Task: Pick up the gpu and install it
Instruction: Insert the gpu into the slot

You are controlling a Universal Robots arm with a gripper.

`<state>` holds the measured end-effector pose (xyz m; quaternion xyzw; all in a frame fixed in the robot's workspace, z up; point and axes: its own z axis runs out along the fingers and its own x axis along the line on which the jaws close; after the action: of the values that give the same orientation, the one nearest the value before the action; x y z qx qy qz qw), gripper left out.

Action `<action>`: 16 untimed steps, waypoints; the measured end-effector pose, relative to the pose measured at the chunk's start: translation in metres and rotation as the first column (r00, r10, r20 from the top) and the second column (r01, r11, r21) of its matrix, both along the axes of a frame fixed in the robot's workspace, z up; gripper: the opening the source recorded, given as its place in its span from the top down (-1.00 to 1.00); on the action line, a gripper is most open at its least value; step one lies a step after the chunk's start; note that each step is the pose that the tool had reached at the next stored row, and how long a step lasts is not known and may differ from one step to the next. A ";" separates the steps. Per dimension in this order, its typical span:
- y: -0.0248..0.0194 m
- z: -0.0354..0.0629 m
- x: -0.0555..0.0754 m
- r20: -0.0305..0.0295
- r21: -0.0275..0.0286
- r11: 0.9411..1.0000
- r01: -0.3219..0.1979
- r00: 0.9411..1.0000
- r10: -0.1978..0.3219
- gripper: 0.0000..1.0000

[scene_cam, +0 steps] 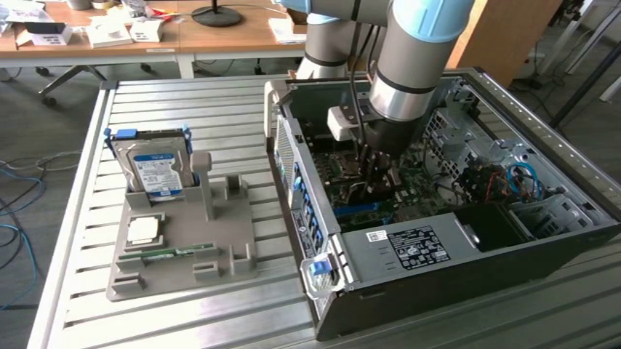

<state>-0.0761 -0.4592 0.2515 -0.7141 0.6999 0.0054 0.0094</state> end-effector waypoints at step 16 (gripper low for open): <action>-0.0001 -0.0053 -0.001 0.000 -0.001 1.000 0.000 1.000 0.000 0.48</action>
<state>-0.0768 -0.4593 0.2463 -0.7141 0.6999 0.0052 0.0091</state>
